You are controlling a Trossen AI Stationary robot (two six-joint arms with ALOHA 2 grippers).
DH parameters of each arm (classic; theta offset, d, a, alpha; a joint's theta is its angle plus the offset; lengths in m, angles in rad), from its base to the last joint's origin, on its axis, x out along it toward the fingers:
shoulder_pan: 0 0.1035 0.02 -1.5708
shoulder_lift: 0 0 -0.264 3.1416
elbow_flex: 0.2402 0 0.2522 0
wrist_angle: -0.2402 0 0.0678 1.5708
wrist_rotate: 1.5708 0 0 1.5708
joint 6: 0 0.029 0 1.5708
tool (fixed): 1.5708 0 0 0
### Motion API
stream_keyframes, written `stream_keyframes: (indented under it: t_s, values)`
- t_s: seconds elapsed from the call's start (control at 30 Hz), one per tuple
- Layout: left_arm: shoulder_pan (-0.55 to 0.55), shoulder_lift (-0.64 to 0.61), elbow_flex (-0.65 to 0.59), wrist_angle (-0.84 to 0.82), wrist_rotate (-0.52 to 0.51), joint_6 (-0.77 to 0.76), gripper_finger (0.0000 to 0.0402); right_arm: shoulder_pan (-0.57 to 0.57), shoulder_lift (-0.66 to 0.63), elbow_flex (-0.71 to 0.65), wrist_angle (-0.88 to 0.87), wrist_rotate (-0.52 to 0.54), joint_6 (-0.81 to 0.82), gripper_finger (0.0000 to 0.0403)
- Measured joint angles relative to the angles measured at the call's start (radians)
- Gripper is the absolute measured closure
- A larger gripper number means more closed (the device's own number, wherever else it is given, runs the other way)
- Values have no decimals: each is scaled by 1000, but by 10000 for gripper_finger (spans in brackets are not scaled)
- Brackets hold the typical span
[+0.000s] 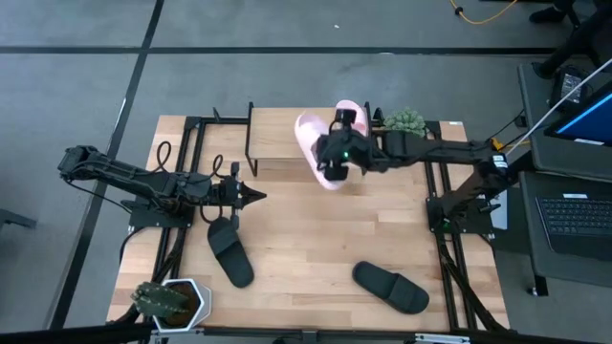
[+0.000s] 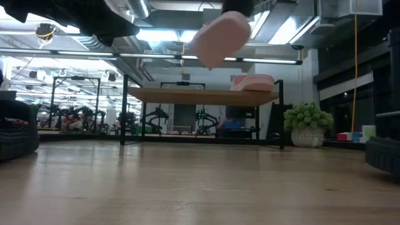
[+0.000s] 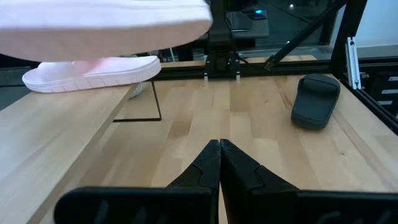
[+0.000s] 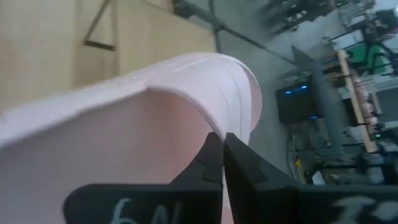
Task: Pick and place slides into the shelf
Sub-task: Put the pink slide on the shelf
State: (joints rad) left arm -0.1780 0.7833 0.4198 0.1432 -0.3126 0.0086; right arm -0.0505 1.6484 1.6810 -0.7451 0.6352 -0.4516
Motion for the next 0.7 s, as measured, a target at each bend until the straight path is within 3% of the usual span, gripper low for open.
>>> stream_keyframes:
  t_s: [0.4,0.6,0.7]
  values:
    - [1,0,1,3,0,-1,401,-117,131,0,92,6,-107,400]
    - [1,0,1,3,0,-2,401,-148,217,0,94,206,-222,401]
    - [1,0,1,1,0,-2,401,-157,231,0,100,219,-271,401]
